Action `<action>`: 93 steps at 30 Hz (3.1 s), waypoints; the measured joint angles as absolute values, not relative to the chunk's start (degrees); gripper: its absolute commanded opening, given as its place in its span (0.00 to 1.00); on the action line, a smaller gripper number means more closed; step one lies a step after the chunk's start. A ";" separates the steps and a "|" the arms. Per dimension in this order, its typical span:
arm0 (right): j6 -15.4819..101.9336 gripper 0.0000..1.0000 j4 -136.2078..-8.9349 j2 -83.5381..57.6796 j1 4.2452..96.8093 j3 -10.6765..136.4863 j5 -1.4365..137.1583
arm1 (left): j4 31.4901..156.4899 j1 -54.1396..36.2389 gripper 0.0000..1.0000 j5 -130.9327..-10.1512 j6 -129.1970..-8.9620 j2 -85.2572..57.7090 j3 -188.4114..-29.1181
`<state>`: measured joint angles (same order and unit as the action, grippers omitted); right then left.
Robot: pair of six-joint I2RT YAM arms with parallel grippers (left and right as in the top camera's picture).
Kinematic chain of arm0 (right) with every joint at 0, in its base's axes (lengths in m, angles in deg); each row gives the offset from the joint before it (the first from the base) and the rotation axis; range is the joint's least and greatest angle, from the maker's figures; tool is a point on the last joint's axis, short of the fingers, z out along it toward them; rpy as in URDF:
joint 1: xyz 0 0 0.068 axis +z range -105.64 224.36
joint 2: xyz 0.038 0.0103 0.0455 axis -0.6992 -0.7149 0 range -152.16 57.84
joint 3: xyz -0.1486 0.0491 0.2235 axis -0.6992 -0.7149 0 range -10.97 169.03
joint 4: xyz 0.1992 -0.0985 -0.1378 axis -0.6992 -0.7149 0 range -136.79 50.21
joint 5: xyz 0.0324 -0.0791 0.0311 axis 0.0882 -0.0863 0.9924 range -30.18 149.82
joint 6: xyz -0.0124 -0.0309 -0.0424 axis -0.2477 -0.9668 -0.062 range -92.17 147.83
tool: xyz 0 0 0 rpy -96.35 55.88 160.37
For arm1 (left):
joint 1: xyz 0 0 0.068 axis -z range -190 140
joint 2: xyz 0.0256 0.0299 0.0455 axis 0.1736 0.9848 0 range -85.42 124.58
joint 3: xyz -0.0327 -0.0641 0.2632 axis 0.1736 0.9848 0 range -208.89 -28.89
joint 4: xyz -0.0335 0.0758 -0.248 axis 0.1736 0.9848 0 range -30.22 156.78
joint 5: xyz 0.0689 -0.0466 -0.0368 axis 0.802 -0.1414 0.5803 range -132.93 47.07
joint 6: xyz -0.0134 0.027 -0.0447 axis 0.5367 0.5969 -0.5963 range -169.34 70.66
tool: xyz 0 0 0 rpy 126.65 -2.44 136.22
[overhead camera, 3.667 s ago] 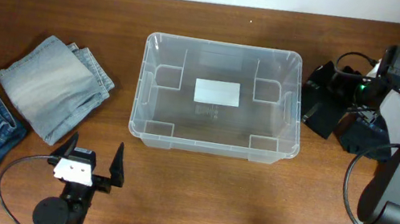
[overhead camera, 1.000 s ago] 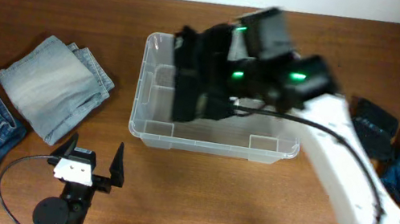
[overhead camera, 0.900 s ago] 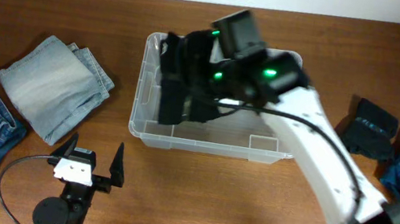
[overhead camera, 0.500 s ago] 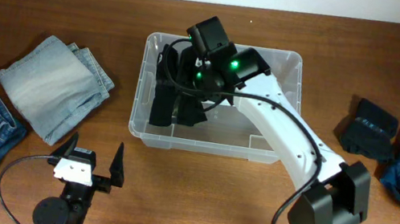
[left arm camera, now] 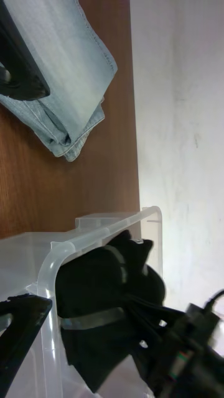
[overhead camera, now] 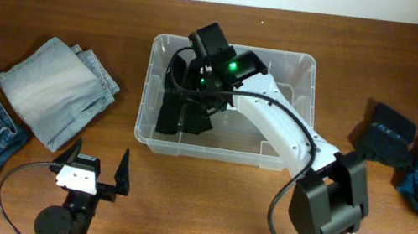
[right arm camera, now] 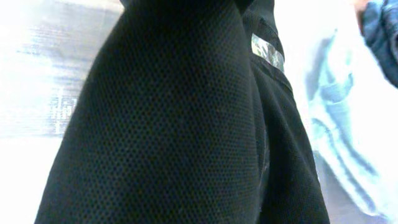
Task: Pack container
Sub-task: 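Lift the black garment and carry it over the container, then lower the black garment into the container's left side and release, then withdraw the right gripper and grasp the teal knit sweater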
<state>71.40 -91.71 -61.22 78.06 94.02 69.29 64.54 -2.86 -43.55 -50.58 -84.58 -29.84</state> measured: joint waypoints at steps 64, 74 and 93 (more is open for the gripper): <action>49.65 0.97 -97.04 -65.55 77.90 95.59 58.19 | 64.54 -2.86 0.99 -43.55 -50.58 -84.58 -29.84; 48.06 0.98 -117.48 -55.06 70.03 112.90 55.48 | 64.52 -2.86 1.00 -43.55 -50.58 -84.58 -29.84; 41.04 0.99 -127.97 -50.49 8.29 118.13 57.69 | 64.52 -2.86 1.00 -43.55 -50.58 -84.58 -29.84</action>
<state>41.04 -127.97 -50.49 8.29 118.13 57.69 64.52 -2.86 -43.55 -50.58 -84.58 -29.84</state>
